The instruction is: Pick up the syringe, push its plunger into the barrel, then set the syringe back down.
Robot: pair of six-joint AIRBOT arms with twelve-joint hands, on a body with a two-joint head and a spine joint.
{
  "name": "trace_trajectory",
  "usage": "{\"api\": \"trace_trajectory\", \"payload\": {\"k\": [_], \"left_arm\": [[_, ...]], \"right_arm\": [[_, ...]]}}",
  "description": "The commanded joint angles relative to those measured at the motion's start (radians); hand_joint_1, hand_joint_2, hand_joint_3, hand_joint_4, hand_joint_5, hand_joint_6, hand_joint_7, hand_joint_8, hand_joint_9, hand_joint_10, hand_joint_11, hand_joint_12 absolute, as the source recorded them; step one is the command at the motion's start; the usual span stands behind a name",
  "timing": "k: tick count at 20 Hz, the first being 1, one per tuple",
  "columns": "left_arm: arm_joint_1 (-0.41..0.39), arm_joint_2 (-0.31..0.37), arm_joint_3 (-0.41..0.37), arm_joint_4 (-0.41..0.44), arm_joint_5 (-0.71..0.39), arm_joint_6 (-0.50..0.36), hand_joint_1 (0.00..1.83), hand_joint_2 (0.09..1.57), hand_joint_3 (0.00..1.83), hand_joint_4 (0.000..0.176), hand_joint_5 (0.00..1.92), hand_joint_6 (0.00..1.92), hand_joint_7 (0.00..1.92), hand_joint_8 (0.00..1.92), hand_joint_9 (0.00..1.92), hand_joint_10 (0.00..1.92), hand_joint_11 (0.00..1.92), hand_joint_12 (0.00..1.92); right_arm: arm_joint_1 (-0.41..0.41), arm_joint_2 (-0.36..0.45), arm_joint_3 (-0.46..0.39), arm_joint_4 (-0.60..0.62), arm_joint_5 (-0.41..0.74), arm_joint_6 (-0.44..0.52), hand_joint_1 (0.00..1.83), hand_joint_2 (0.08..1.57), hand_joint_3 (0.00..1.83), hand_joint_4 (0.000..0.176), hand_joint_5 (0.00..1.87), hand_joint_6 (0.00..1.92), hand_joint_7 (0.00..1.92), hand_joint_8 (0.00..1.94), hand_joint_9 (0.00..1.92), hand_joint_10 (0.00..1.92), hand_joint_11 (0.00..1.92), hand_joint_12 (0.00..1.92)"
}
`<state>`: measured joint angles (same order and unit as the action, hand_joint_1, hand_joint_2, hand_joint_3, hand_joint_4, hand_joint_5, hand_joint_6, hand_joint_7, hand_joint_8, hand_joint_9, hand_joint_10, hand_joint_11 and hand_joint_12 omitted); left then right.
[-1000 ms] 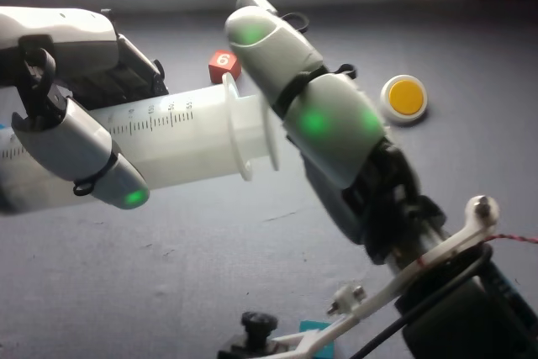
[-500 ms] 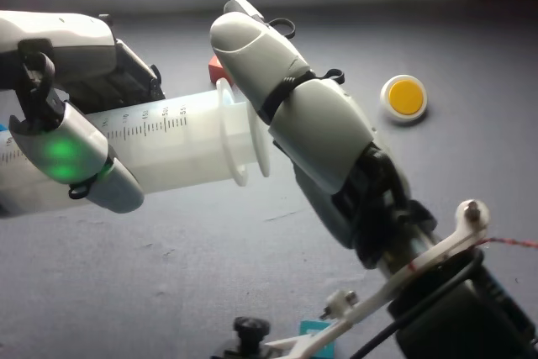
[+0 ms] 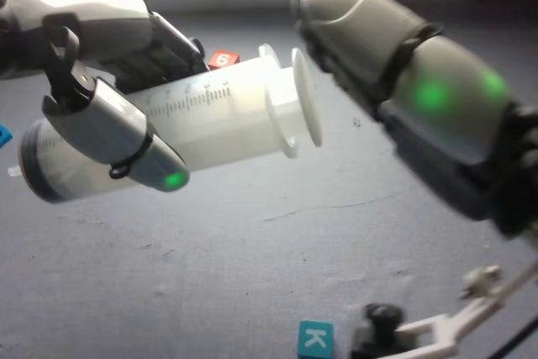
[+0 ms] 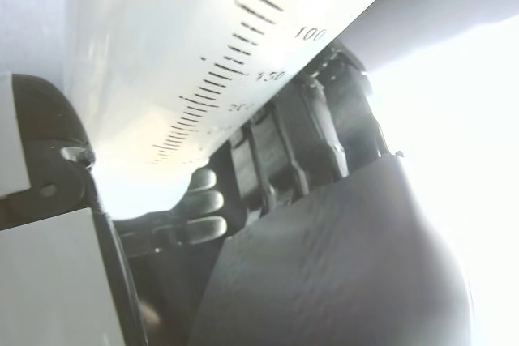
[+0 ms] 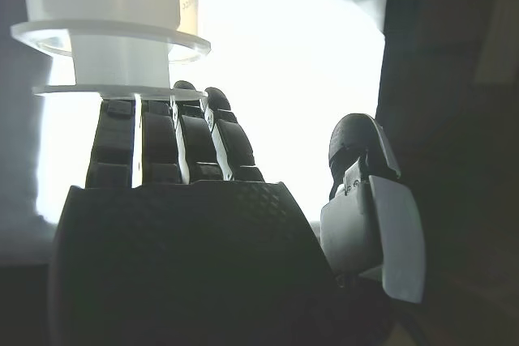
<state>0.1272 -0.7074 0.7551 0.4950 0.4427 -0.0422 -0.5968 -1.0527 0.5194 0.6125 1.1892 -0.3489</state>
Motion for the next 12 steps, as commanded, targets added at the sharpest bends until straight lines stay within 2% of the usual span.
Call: {"api": "trace_trajectory", "payload": {"k": [1, 4, 6, 7, 10, 12], "left_arm": [[-0.009, 0.002, 0.004, 0.023, -0.085, -0.006, 1.35, 1.17, 0.0, 0.0, 0.87, 1.28, 0.94, 0.93, 0.71, 1.39, 0.39, 1.48], [0.011, 0.0, 0.013, 0.044, -0.074, -0.006, 1.36, 1.16, 0.0, 0.0, 0.86, 1.25, 0.97, 0.9, 0.74, 1.38, 0.39, 1.52], [0.027, -0.01, 0.025, 0.048, -0.073, -0.006, 1.36, 1.16, 0.0, 0.0, 0.85, 1.27, 0.98, 0.89, 0.75, 1.36, 0.41, 1.5], [0.042, -0.021, 0.036, 0.054, -0.073, -0.005, 1.36, 1.15, 0.0, 0.0, 0.86, 1.25, 0.99, 0.86, 0.77, 1.36, 0.43, 1.49], [0.096, -0.057, 0.07, 0.081, -0.075, -0.005, 1.36, 1.15, 0.0, 0.0, 0.85, 1.26, 0.99, 0.87, 0.75, 1.37, 0.42, 1.5], [0.125, -0.083, 0.091, 0.084, -0.083, -0.005, 1.36, 1.15, 0.0, 0.0, 0.86, 1.23, 1.01, 0.87, 0.76, 1.35, 0.42, 1.51]], "right_arm": [[-0.001, 0.03, -0.009, -0.067, 0.089, 0.018, 0.0, 1.18, 0.0, 0.0, 0.0, 0.0, 0.0, 0.0, 0.0, 0.0, 0.0, 0.0], [-0.04, 0.141, -0.03, -0.065, 0.098, 0.047, 0.0, 1.17, 0.0, 0.0, 0.0, 0.0, 0.0, 0.0, 0.0, 0.0, 0.0, 0.0], [-0.071, 0.206, -0.03, -0.079, 0.071, 0.028, 0.0, 1.17, 0.0, 0.0, 0.0, 0.0, 0.0, 0.0, 0.0, 0.0, 0.0, 0.0], [-0.107, 0.251, -0.027, -0.11, 0.051, 0.02, 0.0, 1.17, 0.0, 0.0, 0.0, 0.0, 0.0, 0.0, 0.0, 0.0, 0.0, 0.0], [-0.216, 0.303, 0.025, -0.317, 0.144, 0.027, 0.0, 1.17, 0.0, 0.0, 0.0, 0.0, 0.0, 0.0, 0.0, 0.0, 0.0, 0.0], [-0.247, 0.332, 0.045, -0.369, 0.147, 0.024, 0.0, 1.17, 0.0, 0.0, 0.0, 0.0, 0.0, 0.0, 0.0, 0.0, 0.0, 0.0]]}}
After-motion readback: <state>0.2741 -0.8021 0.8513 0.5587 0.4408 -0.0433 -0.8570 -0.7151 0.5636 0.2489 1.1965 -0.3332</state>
